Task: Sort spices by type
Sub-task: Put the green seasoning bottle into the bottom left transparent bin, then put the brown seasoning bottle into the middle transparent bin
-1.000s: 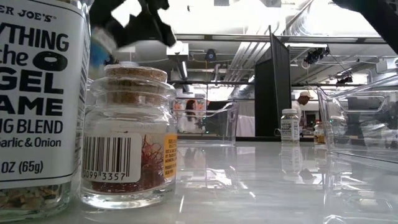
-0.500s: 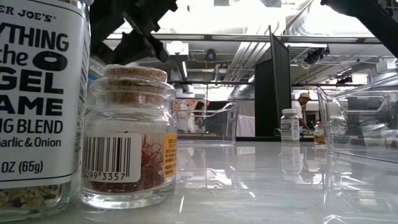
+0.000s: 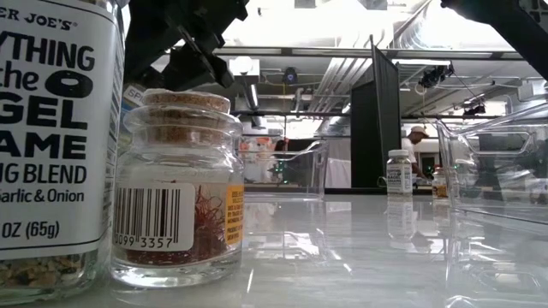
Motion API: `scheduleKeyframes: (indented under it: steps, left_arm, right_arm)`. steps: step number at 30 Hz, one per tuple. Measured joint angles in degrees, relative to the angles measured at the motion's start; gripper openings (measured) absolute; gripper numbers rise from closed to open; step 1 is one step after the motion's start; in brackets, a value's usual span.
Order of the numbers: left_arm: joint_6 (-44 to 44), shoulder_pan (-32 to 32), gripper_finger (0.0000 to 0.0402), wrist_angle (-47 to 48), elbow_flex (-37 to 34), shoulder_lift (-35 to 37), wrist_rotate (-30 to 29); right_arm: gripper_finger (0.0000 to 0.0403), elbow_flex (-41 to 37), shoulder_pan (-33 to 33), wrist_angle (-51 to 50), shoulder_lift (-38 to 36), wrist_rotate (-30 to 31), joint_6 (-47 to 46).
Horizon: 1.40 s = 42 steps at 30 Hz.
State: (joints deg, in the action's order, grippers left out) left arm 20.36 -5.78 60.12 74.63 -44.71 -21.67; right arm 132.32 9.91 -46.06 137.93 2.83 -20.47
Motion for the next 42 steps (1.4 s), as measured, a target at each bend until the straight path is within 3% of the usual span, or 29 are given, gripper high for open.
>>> scheduleKeyframes:
  steps: [9,26,32,37,42]
  left_arm:
    - [1.95,0.00,0.0273,0.00,0.00,0.00,0.00]
    - [1.99,-0.02,0.0273,0.02,0.00,0.00,0.04]
    - [0.95,-0.01,0.0273,0.00,0.00,0.00,0.74]
    - [1.71,-0.02,0.0273,-0.06,-0.02,-0.06,5.24]
    - [4.28,-0.01,0.0273,-1.80,-5.33,-0.46,10.24]
  right_arm:
    - [0.0233,-0.01,-0.04,0.00,0.00,-0.02,1.47]
    - [0.0239,-0.08,-0.19,0.16,-0.90,-0.08,3.87]
    - [0.0239,0.00,-0.56,-6.46,-8.45,3.38,7.50]
    - [0.0239,0.01,-1.69,-14.73,-12.24,9.06,6.98]
    - [0.0239,0.01,-2.53,-31.34,-13.66,10.49,3.06]
